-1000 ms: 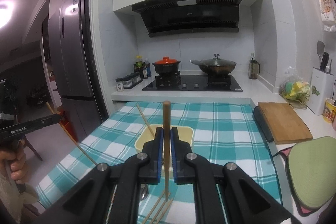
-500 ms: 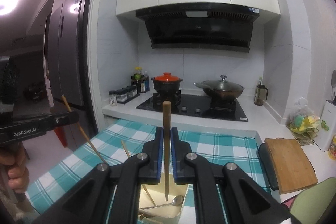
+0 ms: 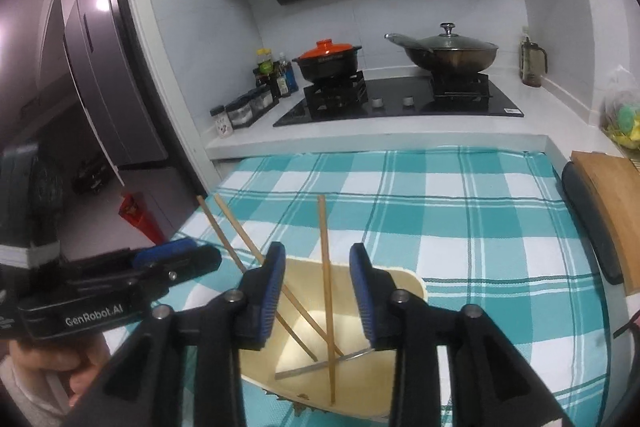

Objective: Organize utensils
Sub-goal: 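Open both tools above the cream box to drop the chopsticks in, then move both tools back down toward the remaining wooden chopsticks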

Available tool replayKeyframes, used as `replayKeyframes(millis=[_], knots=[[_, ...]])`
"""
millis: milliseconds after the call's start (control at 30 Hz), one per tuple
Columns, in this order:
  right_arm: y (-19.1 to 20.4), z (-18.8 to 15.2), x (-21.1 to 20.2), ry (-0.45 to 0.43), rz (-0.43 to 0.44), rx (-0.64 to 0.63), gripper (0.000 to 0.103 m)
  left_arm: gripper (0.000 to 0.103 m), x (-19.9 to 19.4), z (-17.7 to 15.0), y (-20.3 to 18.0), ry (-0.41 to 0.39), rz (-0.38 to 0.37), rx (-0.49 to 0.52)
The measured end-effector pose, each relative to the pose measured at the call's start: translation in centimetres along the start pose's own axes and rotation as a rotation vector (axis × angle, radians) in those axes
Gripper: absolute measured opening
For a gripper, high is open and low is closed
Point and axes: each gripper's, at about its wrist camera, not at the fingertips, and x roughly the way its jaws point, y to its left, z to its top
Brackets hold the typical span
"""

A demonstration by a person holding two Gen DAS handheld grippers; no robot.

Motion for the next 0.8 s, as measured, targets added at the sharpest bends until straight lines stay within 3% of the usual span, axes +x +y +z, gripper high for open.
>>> replayKeyframes(millis=[133, 233, 367, 567, 667, 800], knots=[[0.9, -0.4, -3.8, -0.012, -0.060, -0.057, 0.037, 0.079, -3.8, -1.8, 0.8, 0.023, 0.049, 0.079], [1.4, -2.6, -6.6, 0.029, -0.085, -0.096, 0.051, 0.085, -6.6, -4.7, 1.3, 0.077, 0.062, 0.163], [0.8, -9.5, -9.9, 0.138, -0.107, -0.117, 0.053, 0.091, -9.8, -11.2, 1.8, 0.149, 0.063, 0.213], [0.3, -20.6, -13.3, 0.242, -0.293, -0.089, 0.053, 0.091, -11.9, -21.2, 2.3, 0.153, 0.087, 0.118], [0.4, -23.5, -14.5, 0.242, -0.322, -0.013, 0.053, 0.091, -12.2, -24.5, 1.9, 0.110, 0.088, 0.059], [1.5, -25.9, -15.2, 0.232, -0.402, -0.019, 0.053, 0.091, -11.6, -27.3, 1.2, 0.102, 0.143, 0.041]])
